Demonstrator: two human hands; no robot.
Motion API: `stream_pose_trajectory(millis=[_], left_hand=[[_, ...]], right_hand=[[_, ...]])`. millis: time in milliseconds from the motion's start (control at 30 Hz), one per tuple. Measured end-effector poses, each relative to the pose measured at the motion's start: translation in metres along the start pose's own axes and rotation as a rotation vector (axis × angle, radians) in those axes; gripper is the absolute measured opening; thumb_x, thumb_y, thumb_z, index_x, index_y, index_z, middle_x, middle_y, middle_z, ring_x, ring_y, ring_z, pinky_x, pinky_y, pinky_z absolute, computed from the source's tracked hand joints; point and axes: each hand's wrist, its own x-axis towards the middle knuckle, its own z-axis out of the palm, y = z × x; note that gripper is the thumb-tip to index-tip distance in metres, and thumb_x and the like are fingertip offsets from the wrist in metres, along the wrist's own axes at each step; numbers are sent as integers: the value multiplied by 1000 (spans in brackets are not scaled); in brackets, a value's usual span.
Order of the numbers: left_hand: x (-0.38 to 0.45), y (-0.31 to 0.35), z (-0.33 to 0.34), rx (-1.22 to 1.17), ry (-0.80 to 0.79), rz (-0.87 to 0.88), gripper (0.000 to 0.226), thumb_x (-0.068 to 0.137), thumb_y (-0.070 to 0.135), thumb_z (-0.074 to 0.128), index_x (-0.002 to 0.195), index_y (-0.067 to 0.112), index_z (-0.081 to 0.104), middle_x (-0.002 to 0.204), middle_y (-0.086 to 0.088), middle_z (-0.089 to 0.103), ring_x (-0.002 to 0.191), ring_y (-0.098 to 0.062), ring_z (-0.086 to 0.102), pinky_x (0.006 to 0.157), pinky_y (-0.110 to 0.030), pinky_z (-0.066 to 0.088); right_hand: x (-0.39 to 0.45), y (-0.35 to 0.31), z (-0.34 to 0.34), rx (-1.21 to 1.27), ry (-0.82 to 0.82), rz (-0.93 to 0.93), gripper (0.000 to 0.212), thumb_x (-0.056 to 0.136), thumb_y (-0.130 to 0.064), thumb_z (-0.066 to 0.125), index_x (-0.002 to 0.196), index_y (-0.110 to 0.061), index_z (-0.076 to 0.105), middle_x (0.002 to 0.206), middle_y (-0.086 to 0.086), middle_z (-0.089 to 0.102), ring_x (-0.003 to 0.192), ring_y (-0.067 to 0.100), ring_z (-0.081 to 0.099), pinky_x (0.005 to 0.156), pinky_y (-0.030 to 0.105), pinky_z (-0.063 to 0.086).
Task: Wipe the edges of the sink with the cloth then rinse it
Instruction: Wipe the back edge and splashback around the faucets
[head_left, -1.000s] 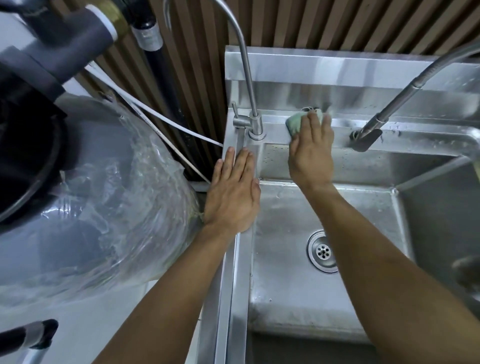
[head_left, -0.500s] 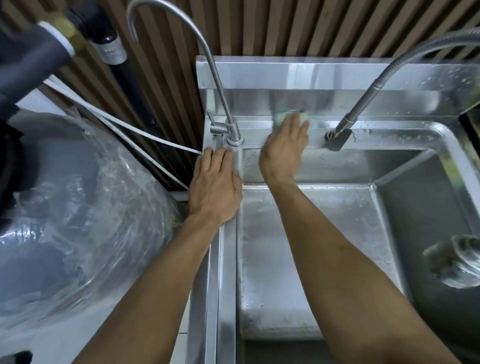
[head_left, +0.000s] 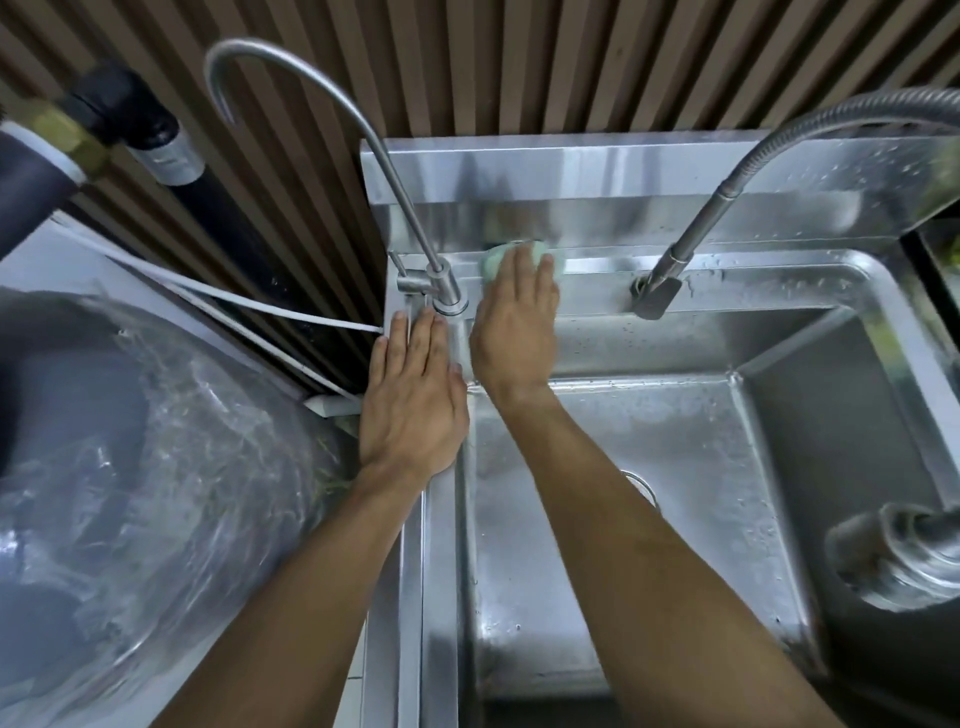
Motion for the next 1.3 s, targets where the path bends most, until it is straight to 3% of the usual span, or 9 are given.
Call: stream_pose_trajectory(millis=[67,267,467,667,833,967,1100,1167,1300], left_hand=[[0,1,-1,7,-13,-1,61,107,32,18,165,13,13,174,-3,6,160,-24,-2,130,-42,-2],[-1,2,-2,13,-14,-1,66,102,35,10,164,13,11,174,-3,7,160,-25,-3,130,-41,-3],[0,1,-2,14,-10,-4,67,101,35,10,164,13,14,173,-2,10,160,-24,-1,130,-41,-2],[0,2,0,8,-17,-3,70,99,37,7,165,14,13,174,-2,8,160,-23,-2,130,-40,-4],[1,3,-3,28,-24,2,72,98,37,3,165,14,13,174,-1,5,160,-23,-5,130,-40,-4],[1,3,-3,29,-26,8,73,97,38,2,165,14,14,174,-1,6,160,-23,-4,130,-41,-3],[2,3,-1,20,-18,3,69,100,36,9,165,14,15,174,0,7,160,-22,-4,130,-41,-3],[1,2,-1,14,-8,6,71,99,39,7,165,14,17,173,0,9,160,-22,-2,130,-40,-3],[1,1,-1,17,11,17,72,98,40,6,164,14,21,173,-1,12,160,-23,1,129,-38,-4]], right_hand=[[-4,29,-12,-33,-33,-165,52,109,-16,39,158,-3,32,169,13,24,158,38,13,127,49,18],[12,19,-15,32,132,323,55,108,-13,32,161,0,21,171,14,16,158,39,7,128,49,10],[0,41,-19,-33,-26,-259,49,108,-11,42,155,-2,38,166,11,33,157,38,18,126,47,22],[8,11,-6,66,174,252,54,108,-13,36,159,-1,27,169,12,23,157,40,12,128,49,15],[-2,18,-7,95,-17,-213,50,108,-13,39,157,-4,35,167,10,29,158,33,13,126,47,19],[11,39,-40,451,498,151,44,110,-15,36,150,-2,45,158,12,43,152,28,32,125,43,28],[44,5,-41,268,422,-383,49,106,-6,41,154,1,39,164,19,33,155,42,20,125,58,22],[63,15,-40,100,387,-447,56,100,0,47,156,-3,38,166,18,29,156,44,16,126,58,18],[92,38,-60,389,750,42,52,105,-2,39,156,3,34,166,22,24,156,44,8,130,48,7]])
